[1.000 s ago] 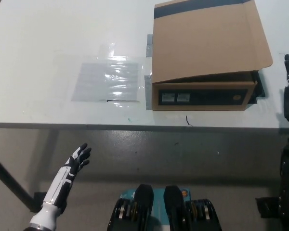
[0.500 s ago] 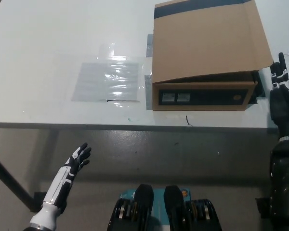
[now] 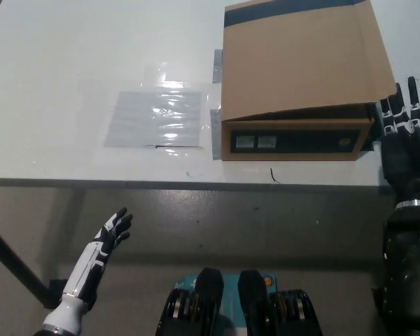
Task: A small storage box is placed at the center of the table and the robot uses its right hand to slide under its lid and push it upwards to open it
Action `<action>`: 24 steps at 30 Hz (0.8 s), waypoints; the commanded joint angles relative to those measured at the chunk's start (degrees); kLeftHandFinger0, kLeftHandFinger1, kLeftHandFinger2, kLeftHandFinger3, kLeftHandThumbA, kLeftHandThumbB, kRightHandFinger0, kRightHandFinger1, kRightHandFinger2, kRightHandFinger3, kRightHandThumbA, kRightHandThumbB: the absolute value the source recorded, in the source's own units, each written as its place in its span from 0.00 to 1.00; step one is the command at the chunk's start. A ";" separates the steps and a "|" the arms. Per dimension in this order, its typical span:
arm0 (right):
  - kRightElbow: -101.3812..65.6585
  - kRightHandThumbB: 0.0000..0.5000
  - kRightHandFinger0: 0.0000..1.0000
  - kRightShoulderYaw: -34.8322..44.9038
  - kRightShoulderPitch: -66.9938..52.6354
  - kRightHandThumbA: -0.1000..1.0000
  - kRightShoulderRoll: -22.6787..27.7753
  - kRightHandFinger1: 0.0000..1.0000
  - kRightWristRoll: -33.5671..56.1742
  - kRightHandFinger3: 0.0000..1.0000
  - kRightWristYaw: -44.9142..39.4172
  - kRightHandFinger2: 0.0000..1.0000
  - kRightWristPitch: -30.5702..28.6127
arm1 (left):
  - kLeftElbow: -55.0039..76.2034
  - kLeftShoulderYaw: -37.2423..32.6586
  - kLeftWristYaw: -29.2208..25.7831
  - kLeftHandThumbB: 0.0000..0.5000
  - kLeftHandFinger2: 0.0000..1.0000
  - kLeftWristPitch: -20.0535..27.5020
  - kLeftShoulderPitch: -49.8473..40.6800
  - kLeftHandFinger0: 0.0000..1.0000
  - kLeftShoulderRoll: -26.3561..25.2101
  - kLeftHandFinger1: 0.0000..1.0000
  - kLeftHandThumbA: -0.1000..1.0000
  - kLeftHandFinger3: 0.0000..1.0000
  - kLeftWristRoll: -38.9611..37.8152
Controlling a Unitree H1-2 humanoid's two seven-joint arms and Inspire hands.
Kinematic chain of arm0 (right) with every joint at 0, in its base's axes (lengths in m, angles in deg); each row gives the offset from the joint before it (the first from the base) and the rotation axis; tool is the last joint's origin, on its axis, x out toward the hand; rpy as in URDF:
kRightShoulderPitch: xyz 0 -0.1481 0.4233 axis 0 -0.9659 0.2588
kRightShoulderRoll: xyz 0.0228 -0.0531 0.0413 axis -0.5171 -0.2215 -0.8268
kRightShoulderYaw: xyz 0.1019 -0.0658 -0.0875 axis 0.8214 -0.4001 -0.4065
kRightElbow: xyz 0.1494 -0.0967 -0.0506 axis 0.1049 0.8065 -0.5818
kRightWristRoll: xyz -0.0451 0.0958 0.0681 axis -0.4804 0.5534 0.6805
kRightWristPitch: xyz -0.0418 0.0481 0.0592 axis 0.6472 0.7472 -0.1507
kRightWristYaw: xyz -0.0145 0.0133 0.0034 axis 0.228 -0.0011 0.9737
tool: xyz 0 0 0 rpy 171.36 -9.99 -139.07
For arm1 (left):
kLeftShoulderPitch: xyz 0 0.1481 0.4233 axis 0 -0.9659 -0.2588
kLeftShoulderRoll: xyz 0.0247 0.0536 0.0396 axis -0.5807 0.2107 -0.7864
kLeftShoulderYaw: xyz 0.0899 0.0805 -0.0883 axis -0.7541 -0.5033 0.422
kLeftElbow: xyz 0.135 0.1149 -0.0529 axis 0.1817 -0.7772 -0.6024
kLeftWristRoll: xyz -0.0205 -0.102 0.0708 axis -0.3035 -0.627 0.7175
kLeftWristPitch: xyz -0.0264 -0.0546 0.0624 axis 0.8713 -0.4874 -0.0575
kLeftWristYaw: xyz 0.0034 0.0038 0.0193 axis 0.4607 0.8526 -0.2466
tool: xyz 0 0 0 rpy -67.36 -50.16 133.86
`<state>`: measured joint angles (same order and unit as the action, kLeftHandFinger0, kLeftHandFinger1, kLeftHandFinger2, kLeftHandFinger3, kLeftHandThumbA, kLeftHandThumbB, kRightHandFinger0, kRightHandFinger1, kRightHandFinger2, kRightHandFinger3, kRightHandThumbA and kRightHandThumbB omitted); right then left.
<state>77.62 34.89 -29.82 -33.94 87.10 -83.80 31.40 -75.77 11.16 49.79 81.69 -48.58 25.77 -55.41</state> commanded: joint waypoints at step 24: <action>-4.27 0.52 1.00 -2.67 4.53 1.00 -5.21 1.00 -0.55 1.00 0.43 1.00 1.71 | 0.86 -0.07 0.50 1.00 1.00 1.48 1.10 1.00 -0.74 1.00 1.00 1.00 -0.11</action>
<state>74.85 33.66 -29.14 -37.95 86.71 -82.80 32.40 -75.78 11.16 49.80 81.69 -48.58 25.77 -55.44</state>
